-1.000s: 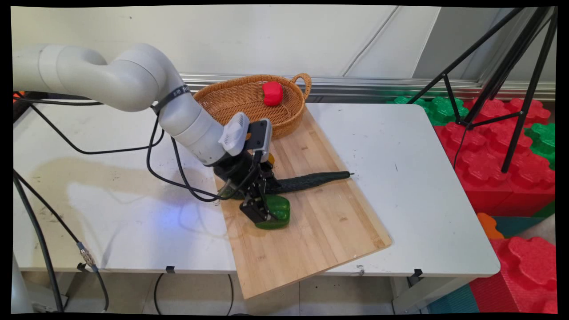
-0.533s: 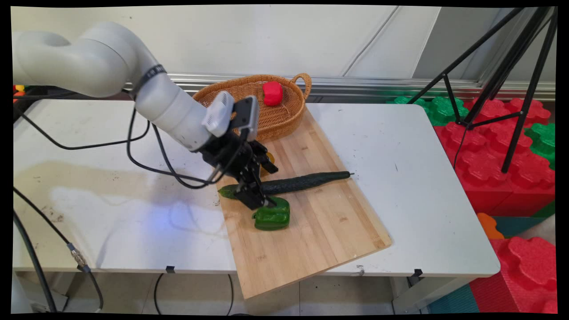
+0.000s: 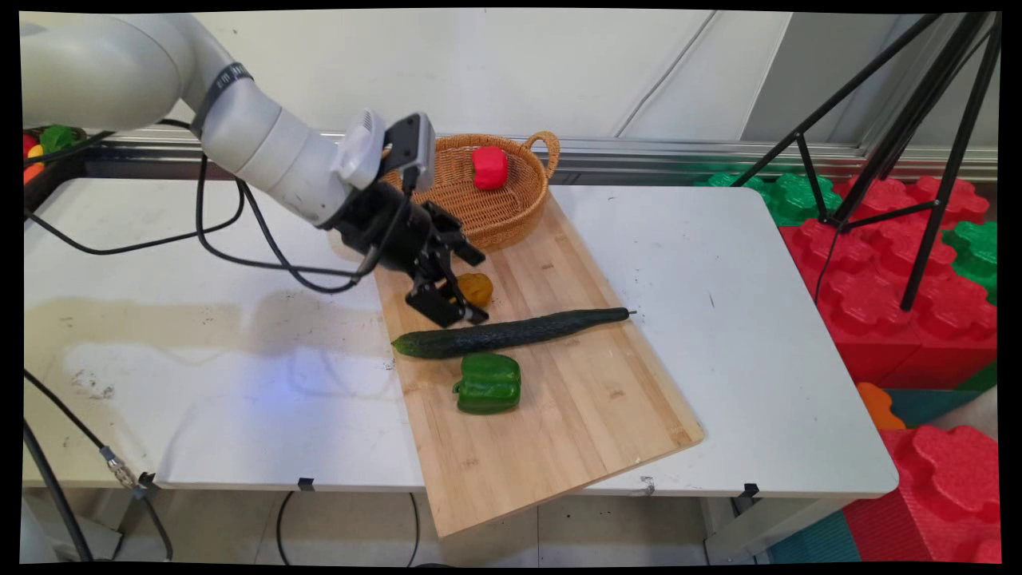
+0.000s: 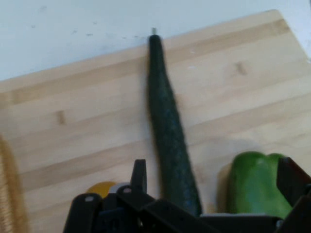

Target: Pick up the potato from the cutting board

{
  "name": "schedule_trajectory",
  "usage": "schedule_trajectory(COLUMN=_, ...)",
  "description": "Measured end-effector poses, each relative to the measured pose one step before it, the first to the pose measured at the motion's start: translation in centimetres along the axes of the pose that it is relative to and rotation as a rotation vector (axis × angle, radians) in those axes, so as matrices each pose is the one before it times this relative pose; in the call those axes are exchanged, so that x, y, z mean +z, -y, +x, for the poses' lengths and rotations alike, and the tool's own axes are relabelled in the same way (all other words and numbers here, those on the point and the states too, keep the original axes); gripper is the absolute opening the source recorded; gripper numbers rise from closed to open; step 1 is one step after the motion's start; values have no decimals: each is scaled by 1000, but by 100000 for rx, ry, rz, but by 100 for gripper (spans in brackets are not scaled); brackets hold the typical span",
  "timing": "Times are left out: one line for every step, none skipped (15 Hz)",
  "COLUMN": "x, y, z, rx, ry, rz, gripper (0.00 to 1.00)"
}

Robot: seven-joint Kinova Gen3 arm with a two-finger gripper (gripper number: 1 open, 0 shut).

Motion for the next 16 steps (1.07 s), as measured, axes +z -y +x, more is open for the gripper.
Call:
schedule_trajectory(x=-158, y=371, z=-98, rx=-473, ry=146, rz=986, gripper=100)
schedule_trajectory(x=-138, y=484, z=-147, rx=-579, ry=290, rz=1264, gripper=100)
schedule_trajectory(x=-127, y=574, z=-270, rx=-781, ry=582, rz=1551, gripper=100)
schedule_trajectory(x=-21, y=497, z=-307, rx=-787, ry=761, rz=1204, gripper=100)
schedule_trajectory(x=83, y=557, z=-392, rx=-970, ry=1025, rz=1184, gripper=100)
schedule_trajectory(x=175, y=539, z=-405, rx=-1029, ry=1135, rz=928, gripper=100)
schedule_trajectory(x=277, y=513, z=-350, rx=-848, ry=1133, rz=662, gripper=100)
schedule_trajectory(x=292, y=427, z=-251, rx=-655, ry=907, rz=436, gripper=100)
schedule_trajectory(x=388, y=462, z=-249, rx=-660, ry=1061, rz=377, gripper=100)
schedule_trajectory(x=458, y=415, z=-188, rx=-772, ry=1045, rz=219, gripper=100)
schedule_trajectory(x=417, y=332, z=-115, rx=-734, ry=797, rz=188, gripper=100)
schedule_trajectory(x=292, y=201, z=-56, rx=-530, ry=501, rz=71, gripper=100)
schedule_trajectory(x=453, y=275, z=-50, rx=-862, ry=667, rz=36, gripper=100)
schedule_trajectory(x=540, y=265, z=-5, rx=-964, ry=706, rz=-78, gripper=100)
schedule_trajectory(x=547, y=205, z=31, rx=-886, ry=667, rz=-186, gripper=100)
schedule_trajectory(x=376, y=117, z=19, rx=-615, ry=498, rz=-144, gripper=100)
